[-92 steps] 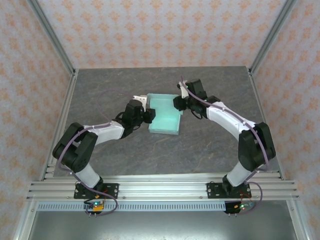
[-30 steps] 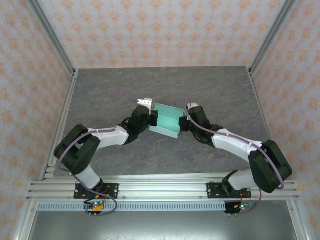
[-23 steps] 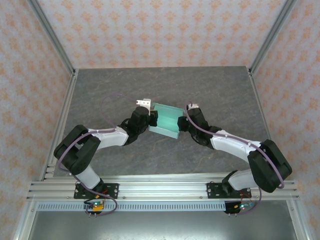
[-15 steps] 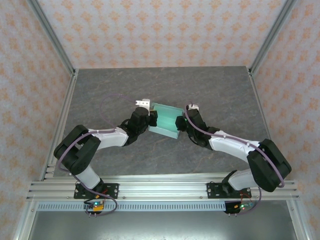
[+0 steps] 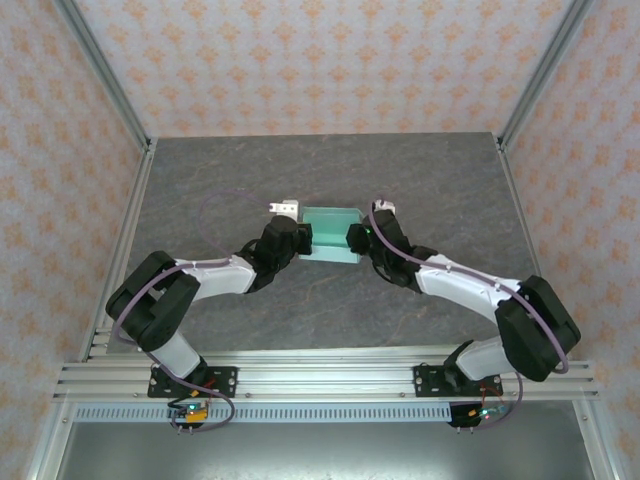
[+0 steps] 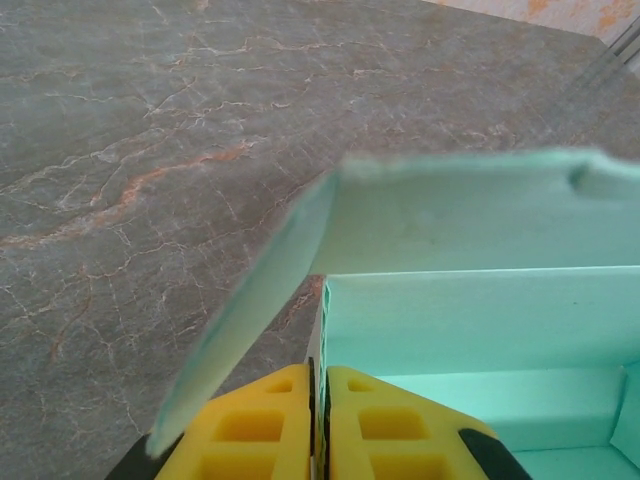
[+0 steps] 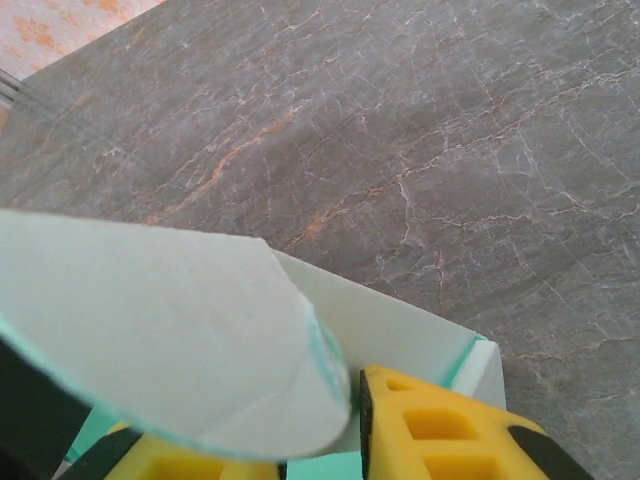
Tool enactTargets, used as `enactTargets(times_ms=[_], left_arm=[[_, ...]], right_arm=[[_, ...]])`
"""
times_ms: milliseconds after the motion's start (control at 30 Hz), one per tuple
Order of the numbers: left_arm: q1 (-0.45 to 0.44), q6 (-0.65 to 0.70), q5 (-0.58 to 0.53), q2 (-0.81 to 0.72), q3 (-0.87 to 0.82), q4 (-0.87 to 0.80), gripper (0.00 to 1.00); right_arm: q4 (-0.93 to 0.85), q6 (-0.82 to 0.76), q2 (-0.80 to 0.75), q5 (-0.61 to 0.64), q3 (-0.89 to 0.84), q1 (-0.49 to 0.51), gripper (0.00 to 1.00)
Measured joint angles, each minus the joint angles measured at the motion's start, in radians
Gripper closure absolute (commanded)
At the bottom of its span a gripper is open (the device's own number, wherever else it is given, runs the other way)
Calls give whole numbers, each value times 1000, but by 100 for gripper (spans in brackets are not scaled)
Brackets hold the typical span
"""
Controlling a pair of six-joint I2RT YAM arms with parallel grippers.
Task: Fold the paper box
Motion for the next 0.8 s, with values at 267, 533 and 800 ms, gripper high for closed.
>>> enactTargets(times_ms=[267,533,800], left_arm=[[-2,-3,-20,0,1,-3,89],[-30,33,-75,0,-47,74,89],[-61,97,-168,26,-86,177,90]], right_arm=[[-8,-23,53,7,29,0,75],[11,5,20,-3,-43,2,57],[-12,122,-126,-19,-155,5,35]])
